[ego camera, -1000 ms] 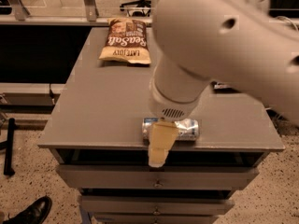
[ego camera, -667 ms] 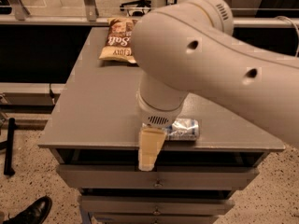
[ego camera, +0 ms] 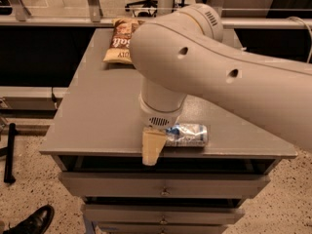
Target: Place redbull can upright
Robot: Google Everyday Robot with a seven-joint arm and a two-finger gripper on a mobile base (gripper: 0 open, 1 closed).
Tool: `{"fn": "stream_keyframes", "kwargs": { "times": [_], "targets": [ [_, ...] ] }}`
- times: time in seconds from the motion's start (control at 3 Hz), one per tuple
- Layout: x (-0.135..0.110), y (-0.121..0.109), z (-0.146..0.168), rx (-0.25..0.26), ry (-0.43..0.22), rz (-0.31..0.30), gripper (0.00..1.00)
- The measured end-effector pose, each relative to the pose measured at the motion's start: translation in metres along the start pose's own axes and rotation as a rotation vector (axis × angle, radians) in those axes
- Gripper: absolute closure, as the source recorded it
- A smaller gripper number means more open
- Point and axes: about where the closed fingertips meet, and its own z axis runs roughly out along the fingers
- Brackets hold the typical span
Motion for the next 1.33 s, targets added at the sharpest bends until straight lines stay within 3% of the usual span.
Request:
{"fn": "stream_keyframes", "kwargs": {
  "times": [1.0,1.33],
  "targets": [
    [0.000,-0.020,-0.011,0.012,-0.037,0.020,0.88],
    [-0.010,-0.036,-0.033,0.011,-0.165,0.029,1.00]
  ]
}}
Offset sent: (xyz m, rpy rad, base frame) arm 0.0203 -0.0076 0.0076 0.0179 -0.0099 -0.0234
